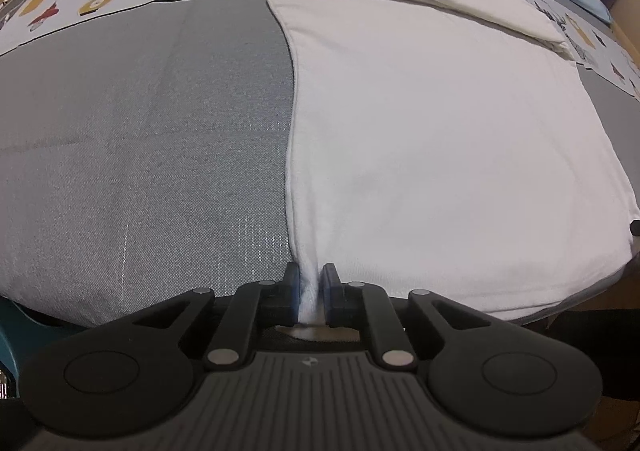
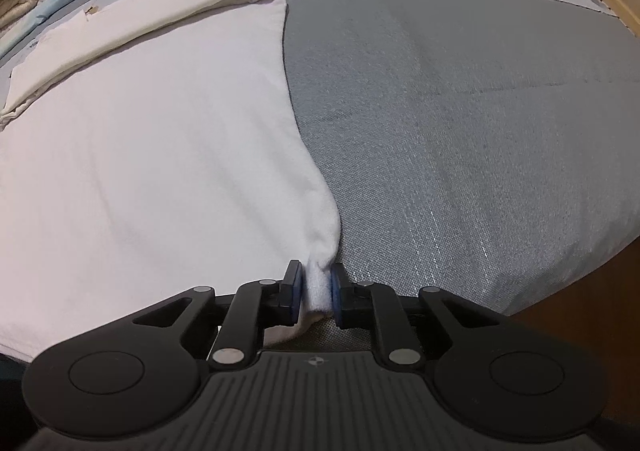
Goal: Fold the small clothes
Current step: 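Close both grippers on the shirt's side edges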
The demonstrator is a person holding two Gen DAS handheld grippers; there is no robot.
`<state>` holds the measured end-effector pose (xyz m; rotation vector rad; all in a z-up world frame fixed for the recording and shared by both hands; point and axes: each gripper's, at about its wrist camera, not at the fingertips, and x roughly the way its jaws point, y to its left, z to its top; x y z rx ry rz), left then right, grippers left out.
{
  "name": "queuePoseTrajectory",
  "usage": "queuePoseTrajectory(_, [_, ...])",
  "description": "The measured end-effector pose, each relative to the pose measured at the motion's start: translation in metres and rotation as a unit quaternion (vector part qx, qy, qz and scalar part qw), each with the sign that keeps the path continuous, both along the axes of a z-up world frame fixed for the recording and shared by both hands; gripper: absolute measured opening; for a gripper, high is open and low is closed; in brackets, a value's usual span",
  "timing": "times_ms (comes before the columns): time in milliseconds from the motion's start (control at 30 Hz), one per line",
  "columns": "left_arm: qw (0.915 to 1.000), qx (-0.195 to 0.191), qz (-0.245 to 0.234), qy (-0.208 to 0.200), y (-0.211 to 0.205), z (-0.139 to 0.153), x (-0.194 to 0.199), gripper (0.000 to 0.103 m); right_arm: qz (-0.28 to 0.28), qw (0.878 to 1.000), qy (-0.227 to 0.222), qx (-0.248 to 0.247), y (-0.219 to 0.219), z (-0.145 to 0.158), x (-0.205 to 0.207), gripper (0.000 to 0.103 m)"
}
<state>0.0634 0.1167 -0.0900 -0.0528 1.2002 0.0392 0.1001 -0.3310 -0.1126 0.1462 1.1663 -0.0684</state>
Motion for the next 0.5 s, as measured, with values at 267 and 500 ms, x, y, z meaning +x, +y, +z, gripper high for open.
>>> queuePoseTrajectory(267, [1.0, -0.004, 0.004, -0.001, 0.0028, 0.0001, -0.0001, 0.012, 0.008, 1.0, 0.001, -0.003, 0.0018, -0.0002, -0.0019, 0.018])
queuePoseTrajectory(500, [1.0, -0.003, 0.004, -0.005, 0.0024, 0.0005, -0.0018, 0.01, 0.001, 1.0, -0.008, 0.007, -0.002, 0.0028, -0.004, 0.012])
